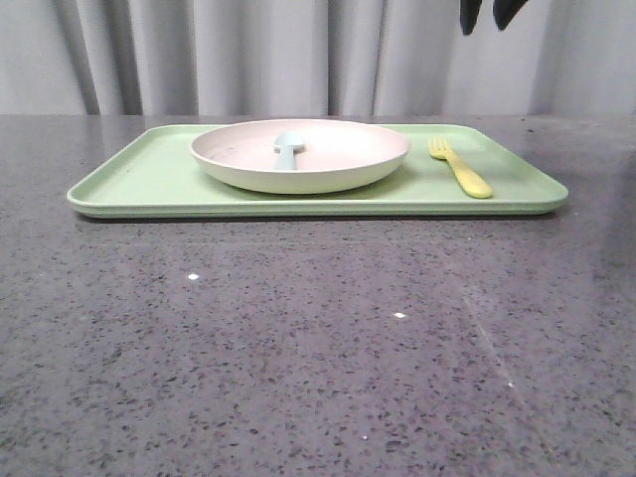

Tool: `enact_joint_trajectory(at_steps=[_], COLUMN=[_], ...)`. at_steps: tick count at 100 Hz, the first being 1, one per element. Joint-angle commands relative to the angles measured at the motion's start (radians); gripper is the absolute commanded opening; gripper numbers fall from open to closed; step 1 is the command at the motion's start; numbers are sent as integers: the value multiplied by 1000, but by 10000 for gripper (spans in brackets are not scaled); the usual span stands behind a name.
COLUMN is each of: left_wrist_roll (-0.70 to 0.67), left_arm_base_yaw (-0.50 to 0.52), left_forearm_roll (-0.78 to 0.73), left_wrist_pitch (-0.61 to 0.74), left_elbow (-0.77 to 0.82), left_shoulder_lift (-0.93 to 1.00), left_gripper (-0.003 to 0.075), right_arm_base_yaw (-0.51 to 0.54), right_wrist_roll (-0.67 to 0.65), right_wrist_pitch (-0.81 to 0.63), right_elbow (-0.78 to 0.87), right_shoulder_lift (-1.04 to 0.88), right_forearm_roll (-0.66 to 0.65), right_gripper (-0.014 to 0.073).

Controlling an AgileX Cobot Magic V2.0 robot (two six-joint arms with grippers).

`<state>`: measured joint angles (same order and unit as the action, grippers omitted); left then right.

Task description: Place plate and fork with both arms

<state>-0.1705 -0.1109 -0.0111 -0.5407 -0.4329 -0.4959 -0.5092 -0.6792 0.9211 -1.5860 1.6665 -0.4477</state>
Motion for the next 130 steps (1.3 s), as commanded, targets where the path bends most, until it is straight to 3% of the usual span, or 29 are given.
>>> enact_joint_trajectory(at_steps=[1,63,102,130], left_wrist_roll=[-10,-10,-10,-10], left_arm_base_yaw=[1,1,1,1], left_forearm_roll=[-1,-1,-1,-1], left_wrist_pitch=[67,67,67,67], left_elbow=[-27,-27,-27,-27], left_shoulder_lift=[-3,-3,-3,-3], left_gripper=[420,420,420,420], right_arm_base_yaw=[6,6,6,6], right_wrist_roll=[15,-58,-82,-82], right_wrist_pitch=[-55,-95,69,77], right_elbow=[10,642,787,885], right_shoulder_lift=[-110,-720,-1082,-1235], right_forearm_roll=[-68,-255,-269,-265], right_gripper=[231,231,223,223])
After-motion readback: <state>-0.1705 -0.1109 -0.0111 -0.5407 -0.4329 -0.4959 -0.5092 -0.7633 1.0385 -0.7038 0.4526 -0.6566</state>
